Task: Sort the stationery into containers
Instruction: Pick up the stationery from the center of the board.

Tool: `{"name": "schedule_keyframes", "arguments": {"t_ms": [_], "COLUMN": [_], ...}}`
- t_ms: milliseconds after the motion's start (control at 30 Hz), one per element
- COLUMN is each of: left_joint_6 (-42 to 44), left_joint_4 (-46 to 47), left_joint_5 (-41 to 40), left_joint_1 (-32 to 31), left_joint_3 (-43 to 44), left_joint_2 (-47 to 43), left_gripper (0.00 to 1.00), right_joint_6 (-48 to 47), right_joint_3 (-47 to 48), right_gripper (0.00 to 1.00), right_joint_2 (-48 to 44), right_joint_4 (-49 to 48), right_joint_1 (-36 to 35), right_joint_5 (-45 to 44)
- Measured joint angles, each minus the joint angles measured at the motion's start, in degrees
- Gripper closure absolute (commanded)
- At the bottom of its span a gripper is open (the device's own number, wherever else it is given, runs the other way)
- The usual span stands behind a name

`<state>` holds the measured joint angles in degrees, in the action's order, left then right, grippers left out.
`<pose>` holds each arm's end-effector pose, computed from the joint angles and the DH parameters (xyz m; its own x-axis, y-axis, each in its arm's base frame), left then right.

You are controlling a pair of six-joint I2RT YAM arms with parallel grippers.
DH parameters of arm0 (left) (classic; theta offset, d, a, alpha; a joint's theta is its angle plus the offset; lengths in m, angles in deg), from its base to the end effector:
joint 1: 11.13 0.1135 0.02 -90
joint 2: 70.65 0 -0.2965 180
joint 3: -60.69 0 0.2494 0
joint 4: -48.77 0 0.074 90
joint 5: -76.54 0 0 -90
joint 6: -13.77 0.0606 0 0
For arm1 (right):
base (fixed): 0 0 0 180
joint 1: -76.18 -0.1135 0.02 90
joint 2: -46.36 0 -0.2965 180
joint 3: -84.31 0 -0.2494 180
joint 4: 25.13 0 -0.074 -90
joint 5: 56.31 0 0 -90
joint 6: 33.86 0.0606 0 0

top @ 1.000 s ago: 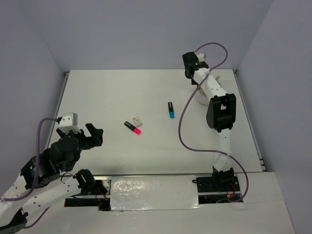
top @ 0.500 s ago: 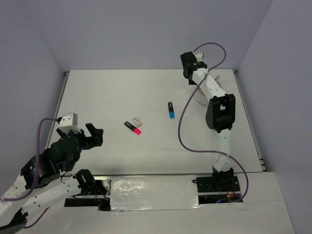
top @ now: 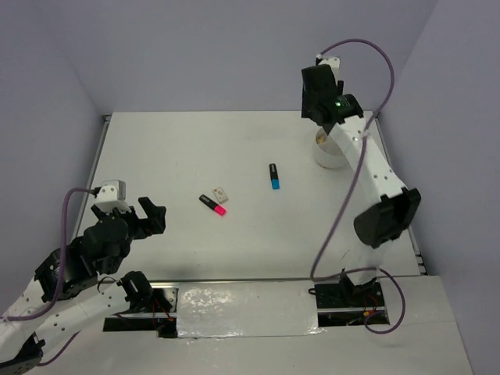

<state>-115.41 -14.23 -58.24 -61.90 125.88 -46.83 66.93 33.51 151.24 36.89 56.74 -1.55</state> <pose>0.0613 -0.0076 0.3549 -0.2665 -0.3827 -0.8846 -0.0421 0.9215 -0.3860 0.4087 0.1072 0.4272 -0.5368 -0.0273 -0.8433 0.2638 0.9439 -0.1985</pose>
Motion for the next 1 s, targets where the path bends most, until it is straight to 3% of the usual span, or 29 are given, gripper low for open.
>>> {"name": "schedule_keyframes", "arguments": {"t_ms": [267,433,533,800,1000], "left_joint_6": [-0.59,-6.43,-9.11,-14.64,-15.87], "left_joint_4": [-0.79,-0.7,1.64,8.9,9.62], "left_joint_5": [-0.39,0.07,1.4,7.5,10.73], "left_joint_1": [1.33,1.92,2.91,10.34,14.84], "left_joint_3": [0.35,2.14,4.87,21.94,31.04], "left_joint_2": [7.37,18.03,29.09,67.45,83.12], "left_gripper": [0.01,0.01,0.01,0.03,0.04], "right_joint_6": [0.35,3.98,6.14,9.64,10.54], "right_joint_3": [-23.98,-43.76,-51.84,-58.82,-60.59], "right_gripper": [0.44,0.45,0.45,0.44,0.44], "right_joint_2": [-23.54,-35.82,-42.64,-56.33,-61.55], "right_joint_4": [-8.74,-11.85,-12.5,-11.41,-10.38], "right_joint_1": [-8.96,-9.68,-9.84,-10.05,-10.05], "right_joint_5": [13.07,20.92,23.5,23.47,23.96]}}
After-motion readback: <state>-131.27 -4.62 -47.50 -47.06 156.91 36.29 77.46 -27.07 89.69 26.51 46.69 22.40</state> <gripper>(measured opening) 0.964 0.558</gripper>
